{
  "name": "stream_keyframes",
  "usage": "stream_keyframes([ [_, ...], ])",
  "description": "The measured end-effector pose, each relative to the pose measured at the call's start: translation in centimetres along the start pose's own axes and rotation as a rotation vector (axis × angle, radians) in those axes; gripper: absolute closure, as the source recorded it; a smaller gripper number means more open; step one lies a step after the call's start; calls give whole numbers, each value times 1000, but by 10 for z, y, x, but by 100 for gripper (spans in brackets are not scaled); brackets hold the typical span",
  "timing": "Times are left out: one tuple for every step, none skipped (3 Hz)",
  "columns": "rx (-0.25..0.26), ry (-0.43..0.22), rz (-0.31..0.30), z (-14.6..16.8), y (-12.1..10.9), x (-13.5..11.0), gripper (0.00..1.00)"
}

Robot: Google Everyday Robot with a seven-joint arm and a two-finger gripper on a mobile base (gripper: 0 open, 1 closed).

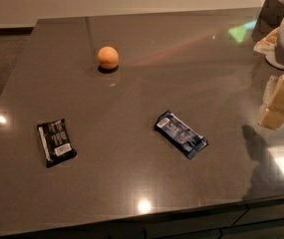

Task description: Move rxbar chocolate near rxbar blueberry

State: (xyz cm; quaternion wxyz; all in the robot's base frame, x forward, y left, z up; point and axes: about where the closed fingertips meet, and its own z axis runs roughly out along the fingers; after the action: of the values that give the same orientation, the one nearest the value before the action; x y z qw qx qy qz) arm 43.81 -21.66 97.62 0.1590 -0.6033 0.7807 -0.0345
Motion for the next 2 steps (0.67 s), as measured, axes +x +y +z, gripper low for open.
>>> stream_keyframes([
  [0, 0, 0, 0, 0, 0, 0],
  [-1, -45, -20, 7, -2, -26, 0],
])
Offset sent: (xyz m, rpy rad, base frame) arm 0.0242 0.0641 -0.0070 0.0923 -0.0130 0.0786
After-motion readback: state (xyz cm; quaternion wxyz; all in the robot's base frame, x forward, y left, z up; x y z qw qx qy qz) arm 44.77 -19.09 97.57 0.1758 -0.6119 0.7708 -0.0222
